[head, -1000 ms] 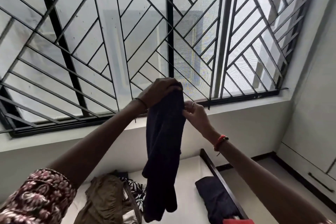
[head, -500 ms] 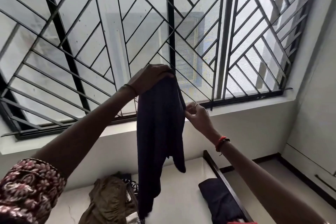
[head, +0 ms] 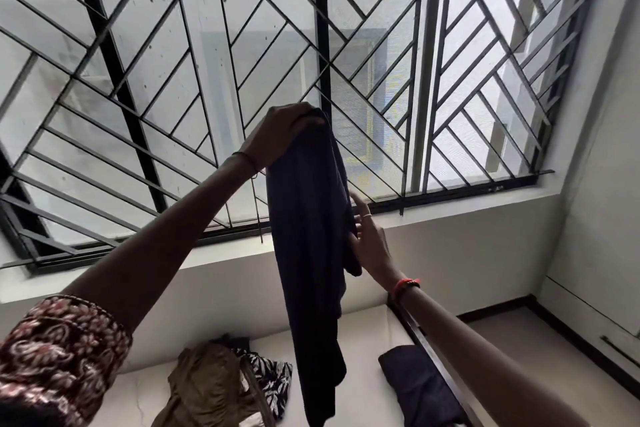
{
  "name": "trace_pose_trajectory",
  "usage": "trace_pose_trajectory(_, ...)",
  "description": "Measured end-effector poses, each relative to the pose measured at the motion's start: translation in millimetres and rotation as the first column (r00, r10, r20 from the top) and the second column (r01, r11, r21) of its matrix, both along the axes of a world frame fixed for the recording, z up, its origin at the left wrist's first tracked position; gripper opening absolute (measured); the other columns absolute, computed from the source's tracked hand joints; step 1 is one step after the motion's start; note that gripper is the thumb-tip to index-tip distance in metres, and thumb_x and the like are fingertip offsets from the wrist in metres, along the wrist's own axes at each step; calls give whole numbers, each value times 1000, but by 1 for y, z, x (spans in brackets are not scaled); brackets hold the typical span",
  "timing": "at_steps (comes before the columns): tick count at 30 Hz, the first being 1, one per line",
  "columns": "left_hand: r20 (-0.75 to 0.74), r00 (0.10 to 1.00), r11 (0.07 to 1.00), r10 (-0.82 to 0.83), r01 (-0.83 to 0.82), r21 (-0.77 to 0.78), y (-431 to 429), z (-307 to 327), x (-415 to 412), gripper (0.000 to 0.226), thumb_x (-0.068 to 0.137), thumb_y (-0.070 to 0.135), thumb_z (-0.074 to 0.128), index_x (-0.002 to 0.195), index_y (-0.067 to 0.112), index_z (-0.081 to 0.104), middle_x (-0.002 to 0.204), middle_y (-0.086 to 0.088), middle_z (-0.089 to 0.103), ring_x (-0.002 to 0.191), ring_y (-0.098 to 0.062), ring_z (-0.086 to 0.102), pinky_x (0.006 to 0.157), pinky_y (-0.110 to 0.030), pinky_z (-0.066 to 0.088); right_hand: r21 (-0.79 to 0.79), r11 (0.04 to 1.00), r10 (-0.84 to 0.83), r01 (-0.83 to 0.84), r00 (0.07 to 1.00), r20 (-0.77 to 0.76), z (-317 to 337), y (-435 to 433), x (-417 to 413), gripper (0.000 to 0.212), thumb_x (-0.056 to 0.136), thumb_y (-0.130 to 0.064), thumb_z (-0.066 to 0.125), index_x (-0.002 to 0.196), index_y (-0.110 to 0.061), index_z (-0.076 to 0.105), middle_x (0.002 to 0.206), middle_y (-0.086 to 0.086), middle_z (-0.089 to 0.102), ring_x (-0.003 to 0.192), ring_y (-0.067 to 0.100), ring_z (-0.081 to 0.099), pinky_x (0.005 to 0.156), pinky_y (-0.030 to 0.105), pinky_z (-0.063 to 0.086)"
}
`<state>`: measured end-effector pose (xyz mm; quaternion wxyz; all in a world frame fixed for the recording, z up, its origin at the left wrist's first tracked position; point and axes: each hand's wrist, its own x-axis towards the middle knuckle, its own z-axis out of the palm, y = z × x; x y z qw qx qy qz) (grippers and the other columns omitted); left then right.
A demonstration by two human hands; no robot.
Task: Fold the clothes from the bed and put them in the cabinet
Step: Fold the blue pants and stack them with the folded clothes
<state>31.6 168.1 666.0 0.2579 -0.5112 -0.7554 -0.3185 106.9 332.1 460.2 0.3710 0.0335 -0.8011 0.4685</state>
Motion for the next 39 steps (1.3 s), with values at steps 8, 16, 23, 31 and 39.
trace_pose_trajectory(8,-64,996,994,63,-57,94,-17,18,-12,20,95,15,52,102,6,68,99,7,66,92,3,57,86,-7,38,406,914,-10,8,1000,3,-36,28,18,65,91,3,45,132,-47,37,123,0,50,96,17,60,78,24,49)
trace_pose_trajectory(16,4,981,974,194,-193,118,-7,17,-24,22,94,20,54,102,5,69,101,-11,70,98,-21,62,78,-7,33,395,910,-146,126,989,21,-39,2,38,46,87,-55,48,116,-23,66,110,-6,67,91,17,64,77,31,52)
trace_pose_trajectory(23,83,958,952,275,-283,114,16,14,-22,26,93,20,55,100,-2,69,101,-22,69,102,-31,62,85,-29,38,188,980,-30,-56,904,426,-42,-55,32,81,65,-86,47,127,-34,51,127,-21,46,110,9,56,99,62,38)
trace_pose_trajectory(31,166,922,918,349,-372,138,9,14,-24,29,93,24,56,93,-3,66,97,-24,68,98,-34,61,78,-28,37,219,975,-157,32,798,581,-41,-70,3,92,64,-79,52,132,-17,50,148,1,29,136,25,34,102,73,19)
trace_pose_trajectory(39,176,889,889,422,-444,113,-23,6,-39,27,94,25,55,95,0,66,100,-25,67,100,-36,61,77,-30,39,175,967,32,-187,768,640,-34,-65,4,52,87,-37,32,129,-10,47,139,11,36,123,37,45,102,64,32)
